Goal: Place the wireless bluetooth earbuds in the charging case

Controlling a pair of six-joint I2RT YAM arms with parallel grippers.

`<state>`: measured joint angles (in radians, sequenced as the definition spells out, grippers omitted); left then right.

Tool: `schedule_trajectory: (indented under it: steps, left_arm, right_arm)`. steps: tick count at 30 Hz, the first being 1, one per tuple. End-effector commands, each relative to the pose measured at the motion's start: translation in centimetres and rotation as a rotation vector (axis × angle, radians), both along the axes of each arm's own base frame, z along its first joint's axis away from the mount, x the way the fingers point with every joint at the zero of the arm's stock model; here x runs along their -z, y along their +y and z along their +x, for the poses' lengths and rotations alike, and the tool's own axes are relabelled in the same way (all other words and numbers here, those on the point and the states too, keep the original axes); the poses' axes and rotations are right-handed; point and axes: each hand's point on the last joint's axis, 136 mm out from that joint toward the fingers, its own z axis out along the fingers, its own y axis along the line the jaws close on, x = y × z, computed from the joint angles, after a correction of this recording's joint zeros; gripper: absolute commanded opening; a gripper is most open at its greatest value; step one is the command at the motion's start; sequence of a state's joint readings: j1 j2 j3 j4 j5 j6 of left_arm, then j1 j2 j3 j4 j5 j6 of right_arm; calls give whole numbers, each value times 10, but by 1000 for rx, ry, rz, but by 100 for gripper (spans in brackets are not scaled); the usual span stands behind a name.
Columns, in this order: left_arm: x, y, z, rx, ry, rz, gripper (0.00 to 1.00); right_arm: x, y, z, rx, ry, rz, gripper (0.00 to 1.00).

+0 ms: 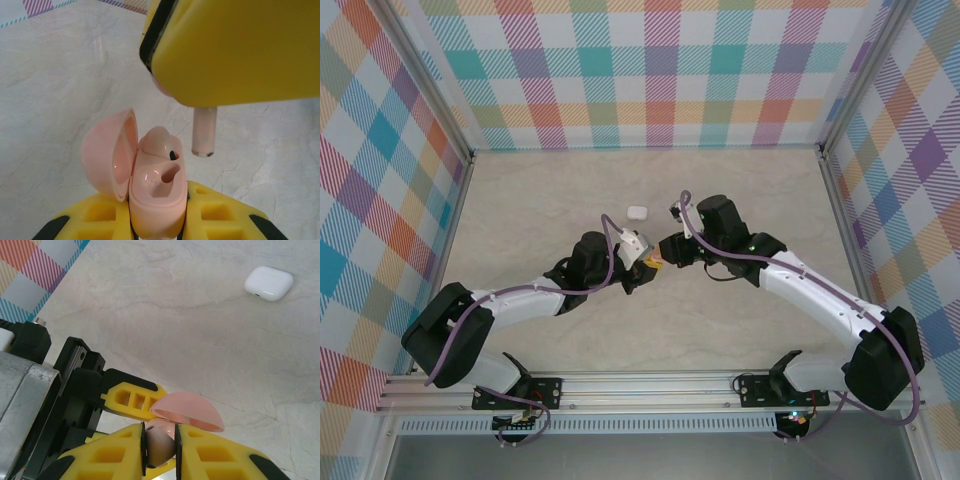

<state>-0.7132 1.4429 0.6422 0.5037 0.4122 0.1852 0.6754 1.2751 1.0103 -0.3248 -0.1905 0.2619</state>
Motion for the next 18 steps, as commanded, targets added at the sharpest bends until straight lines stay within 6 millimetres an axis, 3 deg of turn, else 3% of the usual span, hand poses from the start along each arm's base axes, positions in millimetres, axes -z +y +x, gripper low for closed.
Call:
schedule_trajectory:
  steps: [1, 18]
  left_arm:
    - [-22, -9, -2, 44, -65, -46, 5]
    - [-28, -9, -3, 42, -61, -55, 5]
  right_arm:
    - [-8, 3, 3, -11, -35, -17, 24]
    - [7, 3, 6, 4, -25, -81, 24]
